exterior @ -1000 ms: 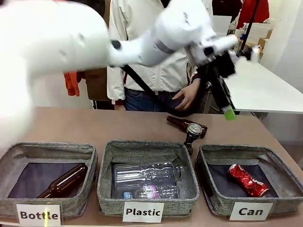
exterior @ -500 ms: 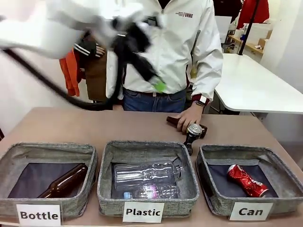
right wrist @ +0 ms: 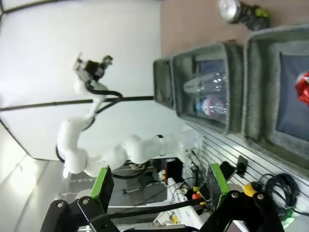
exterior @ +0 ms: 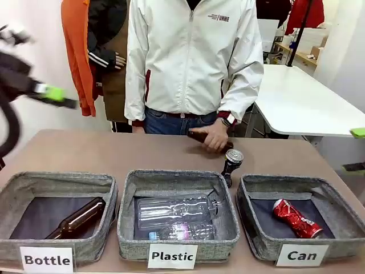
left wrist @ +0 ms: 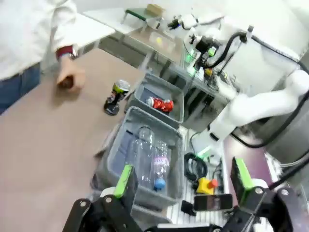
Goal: Sort the can waste into the basket.
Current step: Pick up the can waste from the table and place it in the right Fabric basket.
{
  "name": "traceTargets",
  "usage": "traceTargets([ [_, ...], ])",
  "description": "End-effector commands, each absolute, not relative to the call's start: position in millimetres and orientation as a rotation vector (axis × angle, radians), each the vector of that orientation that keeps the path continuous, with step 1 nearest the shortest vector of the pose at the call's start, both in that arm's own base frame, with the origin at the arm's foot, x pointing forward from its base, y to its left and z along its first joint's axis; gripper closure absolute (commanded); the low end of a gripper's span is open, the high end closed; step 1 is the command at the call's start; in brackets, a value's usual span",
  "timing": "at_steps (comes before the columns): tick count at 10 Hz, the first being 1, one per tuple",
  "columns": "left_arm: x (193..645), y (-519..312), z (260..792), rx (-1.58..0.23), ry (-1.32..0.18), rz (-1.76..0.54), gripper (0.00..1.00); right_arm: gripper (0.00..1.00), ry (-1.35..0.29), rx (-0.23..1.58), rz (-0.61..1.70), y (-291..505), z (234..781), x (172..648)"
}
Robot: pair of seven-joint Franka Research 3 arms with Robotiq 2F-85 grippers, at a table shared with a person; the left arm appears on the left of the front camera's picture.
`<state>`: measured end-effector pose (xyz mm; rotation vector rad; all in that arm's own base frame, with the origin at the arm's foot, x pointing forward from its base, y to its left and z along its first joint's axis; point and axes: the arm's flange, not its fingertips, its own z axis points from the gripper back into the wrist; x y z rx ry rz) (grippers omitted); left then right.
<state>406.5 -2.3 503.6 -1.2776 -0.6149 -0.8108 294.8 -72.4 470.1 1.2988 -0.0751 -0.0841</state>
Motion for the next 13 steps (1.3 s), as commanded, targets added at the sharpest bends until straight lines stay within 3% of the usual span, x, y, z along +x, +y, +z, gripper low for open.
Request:
traceTargets([
  [1,390.0,54.9,492.0,-1.342,-0.661,-0.628,0.0,0.0,-0.055,1.375,-0.175,-52.2,469.9,313.5],
  [3,360.4,130.8,443.6,-1.347,-0.536,-0.439,0.0,0.0,-0.204,1.372,-0.254,-47.6,465.1,330.1],
  [4,343.2,157.5,436.4,-1.39,-0.572,-0.44,0.0,0.0,-0.061,1.361,-0.146,-56.9,464.4,316.4],
  [5,363.9,116.5,455.3,-1.346,-0.598,-0.518,0.0,0.0,-0.061,1.361,-0.146,-56.9,464.4,316.4],
  [13,363.9,116.5,455.3,-1.346,-0.598,-0.518,0.0,0.0,-0.061,1.361,-0.146,-56.9,464.4,316.4],
])
